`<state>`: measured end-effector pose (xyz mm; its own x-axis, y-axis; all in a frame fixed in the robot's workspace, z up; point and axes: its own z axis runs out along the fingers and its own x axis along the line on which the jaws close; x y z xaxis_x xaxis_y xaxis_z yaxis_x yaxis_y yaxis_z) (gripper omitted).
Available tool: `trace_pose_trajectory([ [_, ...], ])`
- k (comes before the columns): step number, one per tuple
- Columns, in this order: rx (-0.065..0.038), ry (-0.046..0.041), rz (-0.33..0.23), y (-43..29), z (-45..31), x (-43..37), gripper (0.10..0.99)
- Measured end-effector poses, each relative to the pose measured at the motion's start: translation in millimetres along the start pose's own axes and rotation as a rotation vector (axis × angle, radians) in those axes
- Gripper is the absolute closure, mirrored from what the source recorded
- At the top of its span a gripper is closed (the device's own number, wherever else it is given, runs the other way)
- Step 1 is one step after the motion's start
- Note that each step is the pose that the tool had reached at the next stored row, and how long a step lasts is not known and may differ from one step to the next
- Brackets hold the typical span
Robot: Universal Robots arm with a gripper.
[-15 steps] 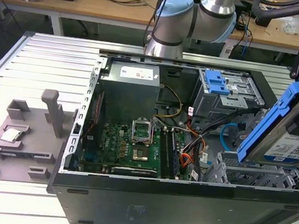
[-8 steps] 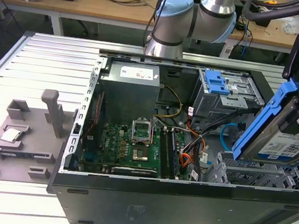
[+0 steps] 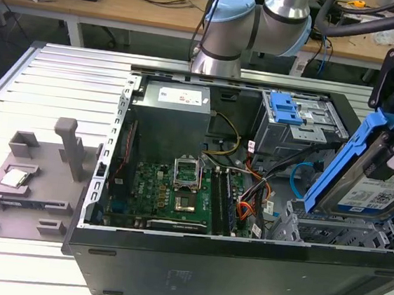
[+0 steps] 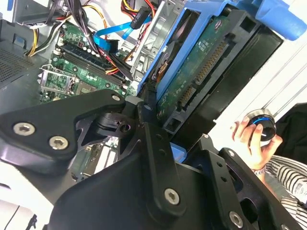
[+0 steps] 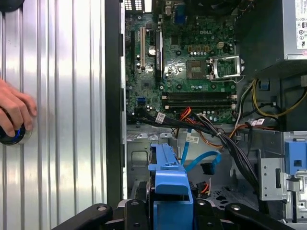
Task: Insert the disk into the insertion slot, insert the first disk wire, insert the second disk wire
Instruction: 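Insert the disk into the insertion slot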
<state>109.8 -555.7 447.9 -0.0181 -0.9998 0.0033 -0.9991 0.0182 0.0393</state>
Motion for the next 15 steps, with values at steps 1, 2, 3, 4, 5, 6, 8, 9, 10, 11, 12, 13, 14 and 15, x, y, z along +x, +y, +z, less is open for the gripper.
trace_pose_trajectory([
  [1, 0.000, 0.0000, 0.000, 0.0, 0.4, 0.0, 0.722],
  [2, 0.000, 0.0000, 0.000, 0.0, 0.8, 0.0, 0.722],
  [3, 0.000, 0.0000, 0.000, -0.1, 1.3, 0.0, 0.722],
  [4, 0.000, 0.0000, 0.000, -0.1, 1.8, 0.0, 0.722],
  [5, 0.000, 0.0000, 0.000, -0.1, 3.6, 0.0, 0.722],
  [6, 0.000, 0.0000, 0.000, -0.2, 5.3, 0.0, 0.722],
  [8, 0.000, 0.0000, 0.000, -0.3, 7.4, 0.0, 0.722],
  [9, 0.000, 0.0000, 0.000, -0.3, 8.1, 0.0, 0.722],
  [10, 0.000, 0.0000, 0.000, -0.3, 9.0, 0.0, 0.722],
  [11, 0.000, 0.0000, 0.000, -0.4, 9.6, 0.0, 0.722],
  [12, 0.000, 0.0000, 0.000, -0.4, 10.0, 0.0, 0.722],
  [13, 0.000, 0.0000, 0.000, -0.4, 10.8, 0.0, 0.722],
  [14, 0.000, -0.0001, 0.000, -0.5, 11.7, 0.0, 0.722],
  [15, 0.000, 0.0000, 0.000, -0.5, 12.3, -0.1, 0.722],
])
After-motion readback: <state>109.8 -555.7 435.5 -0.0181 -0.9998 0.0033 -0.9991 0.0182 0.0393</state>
